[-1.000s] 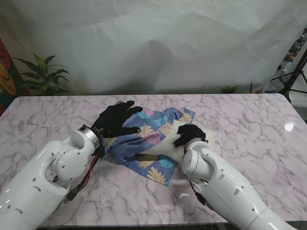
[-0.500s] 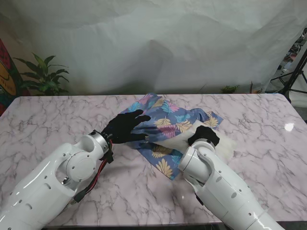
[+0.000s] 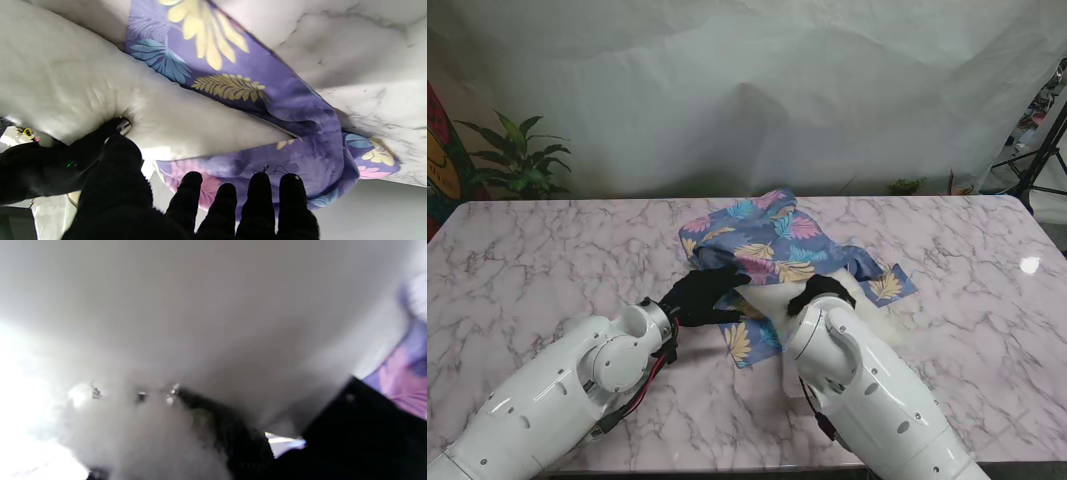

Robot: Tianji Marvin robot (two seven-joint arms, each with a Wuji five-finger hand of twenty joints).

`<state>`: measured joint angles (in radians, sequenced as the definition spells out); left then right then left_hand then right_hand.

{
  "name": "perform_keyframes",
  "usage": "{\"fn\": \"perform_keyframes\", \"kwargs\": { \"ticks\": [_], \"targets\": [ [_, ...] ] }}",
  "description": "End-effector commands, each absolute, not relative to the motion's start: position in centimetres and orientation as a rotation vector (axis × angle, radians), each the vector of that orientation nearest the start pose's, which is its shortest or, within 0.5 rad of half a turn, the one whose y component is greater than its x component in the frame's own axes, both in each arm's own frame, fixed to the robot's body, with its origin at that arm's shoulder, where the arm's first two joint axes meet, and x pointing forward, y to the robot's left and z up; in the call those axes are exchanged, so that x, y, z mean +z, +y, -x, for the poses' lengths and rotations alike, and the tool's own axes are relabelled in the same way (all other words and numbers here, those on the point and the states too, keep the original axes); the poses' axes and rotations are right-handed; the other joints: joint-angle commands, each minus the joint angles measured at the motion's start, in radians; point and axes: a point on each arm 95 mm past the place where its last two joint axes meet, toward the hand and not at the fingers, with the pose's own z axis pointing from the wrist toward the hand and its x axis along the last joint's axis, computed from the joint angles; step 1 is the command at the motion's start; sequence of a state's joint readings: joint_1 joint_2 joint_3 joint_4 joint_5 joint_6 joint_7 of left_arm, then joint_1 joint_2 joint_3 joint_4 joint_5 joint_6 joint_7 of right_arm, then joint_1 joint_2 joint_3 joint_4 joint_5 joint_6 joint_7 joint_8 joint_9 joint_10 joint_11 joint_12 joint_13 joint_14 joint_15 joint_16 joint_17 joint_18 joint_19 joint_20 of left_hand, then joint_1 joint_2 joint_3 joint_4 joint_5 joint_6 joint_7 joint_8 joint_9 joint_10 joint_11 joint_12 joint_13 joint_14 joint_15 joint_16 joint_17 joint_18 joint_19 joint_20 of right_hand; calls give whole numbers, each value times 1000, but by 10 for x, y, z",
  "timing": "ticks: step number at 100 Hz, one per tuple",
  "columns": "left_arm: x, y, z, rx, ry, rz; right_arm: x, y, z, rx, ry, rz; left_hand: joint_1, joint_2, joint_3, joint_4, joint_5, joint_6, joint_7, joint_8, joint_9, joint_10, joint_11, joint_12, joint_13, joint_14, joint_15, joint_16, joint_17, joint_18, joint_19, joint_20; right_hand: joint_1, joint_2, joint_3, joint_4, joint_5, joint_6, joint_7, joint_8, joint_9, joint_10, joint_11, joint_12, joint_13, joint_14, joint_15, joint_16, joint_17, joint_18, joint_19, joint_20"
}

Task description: Put a pillowcase on a pillow

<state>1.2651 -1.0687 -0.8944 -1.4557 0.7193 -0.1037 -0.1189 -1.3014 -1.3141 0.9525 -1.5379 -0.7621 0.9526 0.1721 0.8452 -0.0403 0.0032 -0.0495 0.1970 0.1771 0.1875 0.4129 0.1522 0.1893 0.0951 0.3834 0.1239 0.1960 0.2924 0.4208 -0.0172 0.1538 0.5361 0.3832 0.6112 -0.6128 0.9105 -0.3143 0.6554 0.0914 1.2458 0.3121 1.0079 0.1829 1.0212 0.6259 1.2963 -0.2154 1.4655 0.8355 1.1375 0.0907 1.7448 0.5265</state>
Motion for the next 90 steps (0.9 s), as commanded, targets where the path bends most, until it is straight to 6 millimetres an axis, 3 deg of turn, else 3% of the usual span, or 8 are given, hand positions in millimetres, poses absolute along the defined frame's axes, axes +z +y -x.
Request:
{"fn": "perform_keyframes", "kwargs": {
  "ticks": [1,10,15,28,40,62,77,90],
  "targets": [
    [-331,-73,-440,-1627,1809,1293,-315,86,-437,953,1086,-2018,30,9,-10,32,-40,18,-23,-11,-42,13,-24,10,-33,1,14,9,-16,-25,15,-1,-49,91,17,49,-35,-105,12,11,-46,-6,48,17,30,40,-46,-45,1,75,-20,-51],
    [-336,-74,-444,-1622,1798,1323,-311,86,-438,1000,1150,-1996,33,12,-9,32,-36,20,-24,-11,-43,14,-26,16,-35,1,15,8,-17,-26,19,-1,-187,131,32,87,-63,-94,-109,23,-123,-34,-30,-19,28,137,-208,-150,-37,173,-162,-173],
    [-339,-75,-446,-1621,1794,1343,-308,84,-438,1029,1215,-1960,34,13,-9,32,-33,20,-24,-11,-43,13,-27,18,-35,2,16,8,-18,-26,21,-1,-290,196,12,182,-83,-92,-248,166,-181,-61,-83,-59,20,168,-444,-270,-105,183,-280,-322],
    [-349,-76,-450,-1621,1772,1408,-300,82,-433,1095,1324,-1929,39,18,-8,32,-31,21,-23,-9,-44,13,-30,24,-36,1,17,7,-21,-28,25,-2,-359,238,-110,203,-208,-74,-379,150,-356,-71,-176,-117,-205,254,-829,-314,-351,176,-457,-258],
    [-359,-75,-451,-1616,1755,1469,-286,78,-422,1153,1440,-1844,45,23,-7,33,-28,24,-20,-6,-46,14,-33,27,-37,3,16,6,-22,-29,29,-2,-410,321,-276,214,-319,-55,-510,100,-510,-77,-254,-157,-418,269,-984,-371,-581,167,-557,-206],
    [-378,-72,-450,-1606,1778,1536,-262,62,-398,1328,1602,-1609,49,22,-9,33,-24,19,-9,0,-50,15,-41,33,-37,2,15,6,-24,-30,32,-4,-466,442,-469,222,-413,-56,-655,83,-677,-73,-352,-187,-687,249,-1110,-437,-838,139,-711,-190],
    [-385,-69,-451,-1600,1774,1567,-262,35,-390,1416,1723,-1335,50,23,-9,34,-27,17,-5,3,-50,15,-45,36,-38,0,12,6,-25,-31,33,-5,-522,461,-514,207,-506,-58,-770,75,-832,-98,-433,-245,-938,218,-1199,-534,-1046,121,-840,-244],
    [-387,-67,-454,-1591,1765,1586,-272,19,-385,1438,1847,-1173,51,25,-9,34,-30,13,-3,4,-51,15,-49,38,-38,-1,10,5,-27,-31,32,-6,-606,409,-449,182,-569,-23,-980,23,-834,-123,-698,-400,-1110,177,-1246,-640,-1174,62,-953,-377]
  ]
}}
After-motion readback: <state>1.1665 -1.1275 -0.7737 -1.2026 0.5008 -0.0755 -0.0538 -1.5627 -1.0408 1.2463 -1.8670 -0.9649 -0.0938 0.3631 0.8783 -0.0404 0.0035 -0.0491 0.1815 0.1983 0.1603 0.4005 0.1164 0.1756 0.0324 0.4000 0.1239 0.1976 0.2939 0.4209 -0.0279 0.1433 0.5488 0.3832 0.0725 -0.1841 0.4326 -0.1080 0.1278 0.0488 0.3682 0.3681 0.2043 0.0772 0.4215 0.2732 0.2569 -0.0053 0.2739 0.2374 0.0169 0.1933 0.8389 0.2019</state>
